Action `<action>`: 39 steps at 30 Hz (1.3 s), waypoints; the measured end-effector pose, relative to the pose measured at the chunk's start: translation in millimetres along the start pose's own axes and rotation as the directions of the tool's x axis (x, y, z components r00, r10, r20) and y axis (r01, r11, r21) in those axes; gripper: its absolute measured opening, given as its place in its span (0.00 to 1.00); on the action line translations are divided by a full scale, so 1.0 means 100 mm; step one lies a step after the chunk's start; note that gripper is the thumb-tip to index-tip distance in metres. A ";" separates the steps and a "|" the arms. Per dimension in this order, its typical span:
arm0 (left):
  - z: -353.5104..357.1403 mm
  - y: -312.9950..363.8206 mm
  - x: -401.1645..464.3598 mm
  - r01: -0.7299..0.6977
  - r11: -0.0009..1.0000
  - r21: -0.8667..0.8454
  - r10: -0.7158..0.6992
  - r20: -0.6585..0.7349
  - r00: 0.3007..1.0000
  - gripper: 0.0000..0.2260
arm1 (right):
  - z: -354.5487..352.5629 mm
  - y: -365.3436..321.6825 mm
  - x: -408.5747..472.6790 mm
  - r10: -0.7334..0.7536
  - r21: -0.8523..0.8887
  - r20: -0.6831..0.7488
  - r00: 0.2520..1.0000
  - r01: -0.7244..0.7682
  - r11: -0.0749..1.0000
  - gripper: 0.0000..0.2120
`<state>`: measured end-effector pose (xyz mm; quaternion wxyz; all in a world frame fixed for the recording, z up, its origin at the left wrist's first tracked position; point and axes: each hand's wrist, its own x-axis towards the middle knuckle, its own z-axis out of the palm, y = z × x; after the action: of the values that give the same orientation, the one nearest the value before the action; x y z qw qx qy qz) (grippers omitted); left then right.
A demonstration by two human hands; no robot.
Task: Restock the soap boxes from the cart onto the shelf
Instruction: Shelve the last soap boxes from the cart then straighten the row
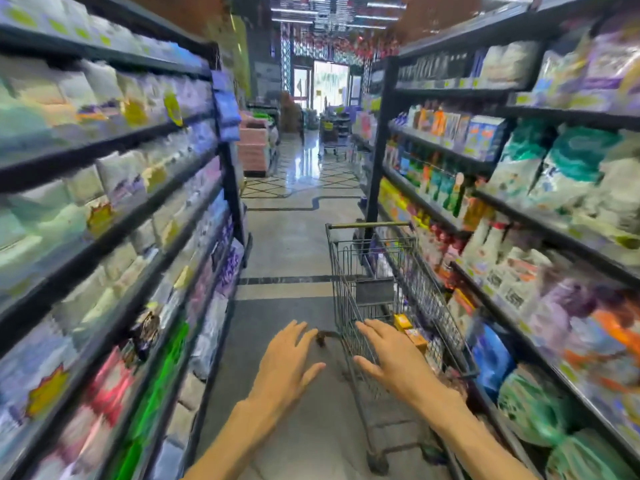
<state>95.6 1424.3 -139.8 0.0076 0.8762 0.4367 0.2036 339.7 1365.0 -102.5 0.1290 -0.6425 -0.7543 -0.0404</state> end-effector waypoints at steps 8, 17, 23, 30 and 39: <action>0.36 -0.96 1.47 0.013 0.999 0.046 -0.015 0.038 0.999 0.28 | 0.40 0.64 1.72 0.079 0.052 0.066 0.995 -0.083 0.995 0.34; 0.88 -1.70 3.24 -0.033 0.998 -0.051 0.034 0.032 0.999 0.28 | 0.60 1.36 3.24 0.119 -0.030 0.084 0.989 -0.117 0.993 0.32; 1.38 -1.85 4.67 -0.220 0.963 -0.156 0.239 0.110 0.965 0.29 | 0.85 2.00 3.92 0.324 -0.061 0.083 0.942 -0.319 0.946 0.33; 2.00 -1.61 6.05 -0.513 0.826 -0.233 0.553 0.162 0.817 0.29 | 0.87 2.62 4.21 0.661 -0.052 0.054 0.749 -0.659 0.750 0.34; 3.12 -0.84 6.90 -0.661 0.619 -0.423 0.780 0.237 0.578 0.28 | 1.26 3.38 3.89 0.895 -0.067 0.070 0.440 -0.894 0.444 0.32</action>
<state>514.5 2058.4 -200.5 0.1397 0.9879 -0.0090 0.0666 598.3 1824.8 -162.9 0.0888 -0.9459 -0.3070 0.0567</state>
